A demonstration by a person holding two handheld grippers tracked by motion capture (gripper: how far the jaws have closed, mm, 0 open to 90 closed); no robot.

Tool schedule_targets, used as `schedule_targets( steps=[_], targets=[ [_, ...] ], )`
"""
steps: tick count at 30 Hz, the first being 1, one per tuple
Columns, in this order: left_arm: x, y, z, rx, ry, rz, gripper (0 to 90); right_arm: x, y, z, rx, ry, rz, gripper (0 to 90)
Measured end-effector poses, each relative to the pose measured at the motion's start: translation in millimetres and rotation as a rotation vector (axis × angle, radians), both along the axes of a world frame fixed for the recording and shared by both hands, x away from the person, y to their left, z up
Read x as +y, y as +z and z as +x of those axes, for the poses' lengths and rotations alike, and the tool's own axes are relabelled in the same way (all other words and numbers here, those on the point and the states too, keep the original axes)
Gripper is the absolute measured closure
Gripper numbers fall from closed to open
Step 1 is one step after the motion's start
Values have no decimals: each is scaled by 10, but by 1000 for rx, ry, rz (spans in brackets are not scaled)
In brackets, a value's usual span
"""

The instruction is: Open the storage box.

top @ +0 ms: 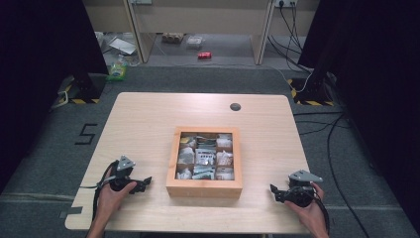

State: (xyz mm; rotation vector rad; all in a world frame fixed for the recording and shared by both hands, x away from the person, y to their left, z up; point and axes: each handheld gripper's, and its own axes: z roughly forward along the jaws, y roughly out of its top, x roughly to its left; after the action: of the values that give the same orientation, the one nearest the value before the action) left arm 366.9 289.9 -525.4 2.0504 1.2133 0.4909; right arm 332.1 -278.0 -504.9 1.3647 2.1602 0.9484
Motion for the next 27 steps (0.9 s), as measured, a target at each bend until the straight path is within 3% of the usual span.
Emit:
schedule_targets(
  steps=[8, 17, 27],
  targets=[
    [0, -1, 0, 0, 0, -1, 0, 201, 111, -62, -38, 59, 32, 176],
    [0, -1, 0, 0, 0, -1, 0, 385, 231, -157, -45, 122, 92, 206],
    [0, 0, 0, 0, 0, 0, 0, 575, 303, -241, -41, 208, 121, 229]
  ],
)
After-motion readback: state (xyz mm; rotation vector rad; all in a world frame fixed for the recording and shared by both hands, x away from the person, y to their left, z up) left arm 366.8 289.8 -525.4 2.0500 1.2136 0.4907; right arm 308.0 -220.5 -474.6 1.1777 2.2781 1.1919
